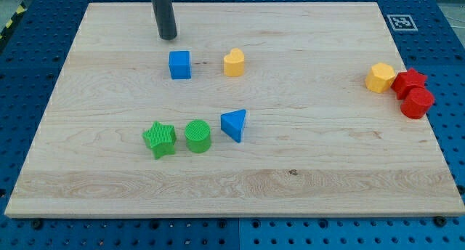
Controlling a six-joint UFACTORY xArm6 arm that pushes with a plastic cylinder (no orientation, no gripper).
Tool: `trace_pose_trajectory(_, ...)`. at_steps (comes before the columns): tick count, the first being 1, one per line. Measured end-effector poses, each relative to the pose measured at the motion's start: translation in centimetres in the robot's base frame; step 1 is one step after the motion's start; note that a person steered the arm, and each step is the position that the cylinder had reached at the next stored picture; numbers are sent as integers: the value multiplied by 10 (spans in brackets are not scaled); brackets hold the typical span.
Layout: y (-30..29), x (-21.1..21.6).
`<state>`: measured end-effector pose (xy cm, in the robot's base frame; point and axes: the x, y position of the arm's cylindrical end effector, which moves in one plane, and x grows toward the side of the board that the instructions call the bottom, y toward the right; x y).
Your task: Push the blue cube slightly to the top of the green circle
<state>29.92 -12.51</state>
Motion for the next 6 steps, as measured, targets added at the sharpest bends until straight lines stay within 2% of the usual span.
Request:
trace_pose_trajectory(4,21,22)
trace_pose_trajectory(6,10,69)
